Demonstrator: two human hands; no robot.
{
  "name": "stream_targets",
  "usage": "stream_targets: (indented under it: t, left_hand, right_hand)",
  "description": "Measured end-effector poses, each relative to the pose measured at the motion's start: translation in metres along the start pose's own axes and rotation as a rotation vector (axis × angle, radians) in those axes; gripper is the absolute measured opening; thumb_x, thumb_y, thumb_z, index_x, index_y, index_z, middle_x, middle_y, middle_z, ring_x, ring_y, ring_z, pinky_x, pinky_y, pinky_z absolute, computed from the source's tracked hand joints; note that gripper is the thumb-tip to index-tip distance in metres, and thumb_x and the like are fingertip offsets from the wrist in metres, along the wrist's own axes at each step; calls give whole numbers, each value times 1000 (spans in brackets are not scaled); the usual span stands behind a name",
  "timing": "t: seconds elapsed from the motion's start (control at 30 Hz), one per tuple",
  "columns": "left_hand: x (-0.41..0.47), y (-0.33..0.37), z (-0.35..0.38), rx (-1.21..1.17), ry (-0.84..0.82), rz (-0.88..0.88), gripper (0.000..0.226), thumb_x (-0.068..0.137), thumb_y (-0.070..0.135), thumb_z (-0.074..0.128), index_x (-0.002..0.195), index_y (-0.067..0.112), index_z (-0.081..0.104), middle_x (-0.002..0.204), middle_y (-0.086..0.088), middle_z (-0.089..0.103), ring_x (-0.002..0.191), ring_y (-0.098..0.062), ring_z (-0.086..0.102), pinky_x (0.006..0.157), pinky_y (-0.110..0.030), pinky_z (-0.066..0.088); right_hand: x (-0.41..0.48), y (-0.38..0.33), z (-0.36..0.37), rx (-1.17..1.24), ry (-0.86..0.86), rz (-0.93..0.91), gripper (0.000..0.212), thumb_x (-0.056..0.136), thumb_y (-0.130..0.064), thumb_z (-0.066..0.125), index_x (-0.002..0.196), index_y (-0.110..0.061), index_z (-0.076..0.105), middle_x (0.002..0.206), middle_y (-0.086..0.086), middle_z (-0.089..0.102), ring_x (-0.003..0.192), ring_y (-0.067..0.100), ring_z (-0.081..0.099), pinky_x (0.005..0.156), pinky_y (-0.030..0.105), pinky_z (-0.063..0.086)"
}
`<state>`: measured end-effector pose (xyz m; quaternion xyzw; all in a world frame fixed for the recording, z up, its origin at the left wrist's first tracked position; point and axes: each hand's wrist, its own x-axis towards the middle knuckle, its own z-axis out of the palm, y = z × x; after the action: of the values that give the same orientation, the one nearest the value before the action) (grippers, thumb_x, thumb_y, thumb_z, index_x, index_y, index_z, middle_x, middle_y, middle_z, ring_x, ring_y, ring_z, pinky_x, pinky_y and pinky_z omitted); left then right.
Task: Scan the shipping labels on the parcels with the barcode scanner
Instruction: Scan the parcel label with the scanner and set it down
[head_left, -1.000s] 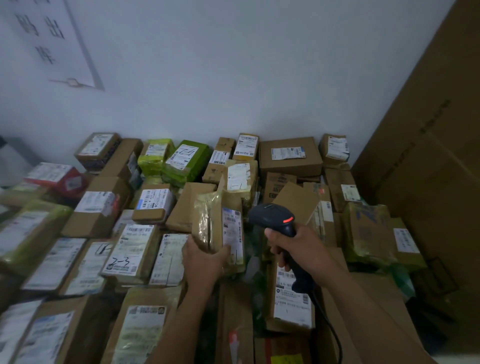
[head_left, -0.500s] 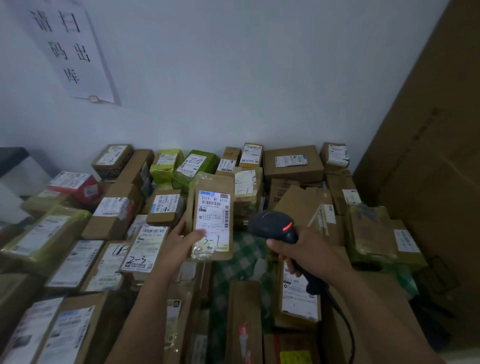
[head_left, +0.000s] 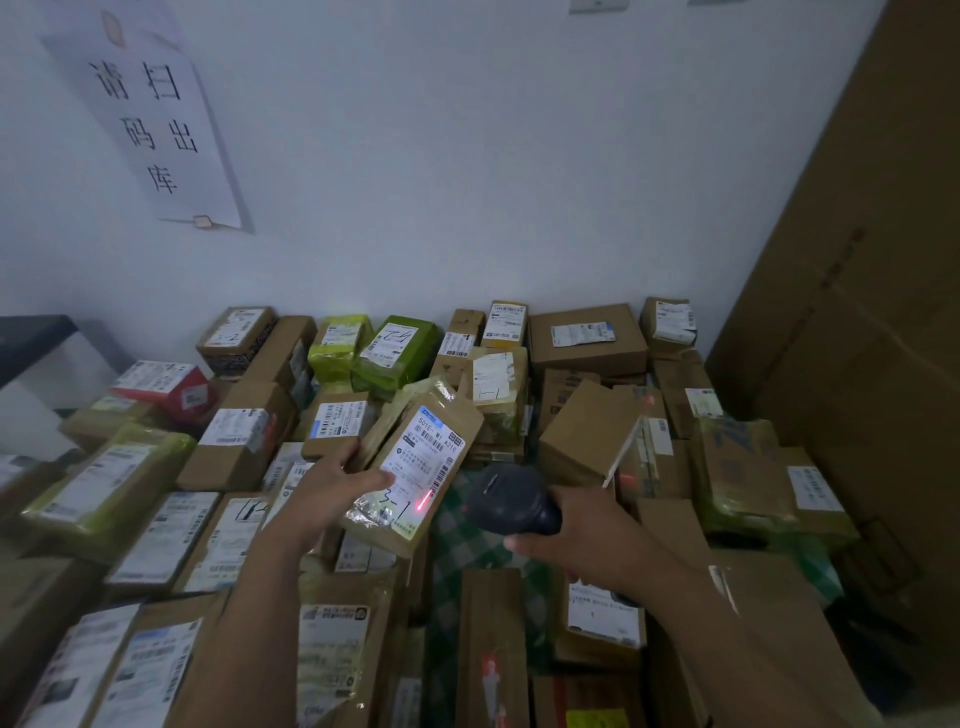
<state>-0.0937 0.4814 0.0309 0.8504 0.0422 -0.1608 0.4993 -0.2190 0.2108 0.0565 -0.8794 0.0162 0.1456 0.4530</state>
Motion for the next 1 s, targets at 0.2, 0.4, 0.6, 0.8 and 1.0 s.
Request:
stream_targets:
  t: [0.2, 0.4, 0.6, 0.8, 1.0]
  left_hand:
    - [-3, 1, -4, 36, -19, -2, 77, 82, 25, 77, 149, 21, 41, 135, -4, 58, 107, -21, 58, 88, -36, 46]
    - [-3, 0, 1, 10, 9, 17, 73, 85, 23, 75, 149, 18, 40, 131, -1, 56, 103, -17, 57, 84, -31, 42]
    - [-4, 6, 20, 24, 6, 13, 76, 87, 19, 74, 151, 11, 34, 139, -4, 51, 94, -10, 58, 69, -20, 41]
    - [0, 4, 67, 106, -73, 19, 52, 81, 26, 79, 121, 30, 46, 106, 15, 55, 93, -8, 55, 72, -22, 48]
    - [11, -14, 125, 272, -73, -69, 93, 72, 56, 77, 145, 23, 30, 142, -7, 43, 128, -29, 47, 100, -46, 48]
  right_hand:
    - [0, -1, 1, -20, -4, 3, 25, 84, -40, 72, 103, -36, 57, 88, -13, 64, 79, 1, 62, 65, 14, 46]
    - [1, 0, 0, -31, -37, 26, 36, 84, -40, 71, 116, -30, 59, 98, -10, 65, 78, 3, 62, 62, 14, 45]
    - [-1, 0, -10, 53, 51, 3, 18, 87, -31, 71, 89, -38, 54, 62, -13, 63, 51, -13, 56, 46, 6, 40]
    - [2, 6, -29, 327, 305, 99, 24, 89, -31, 67, 83, -9, 62, 53, 0, 62, 43, 12, 56, 47, 24, 50]
    - [6, 17, -38, 534, 415, 135, 28, 89, -30, 66, 85, -3, 63, 64, 7, 64, 50, 19, 57, 51, 27, 50]
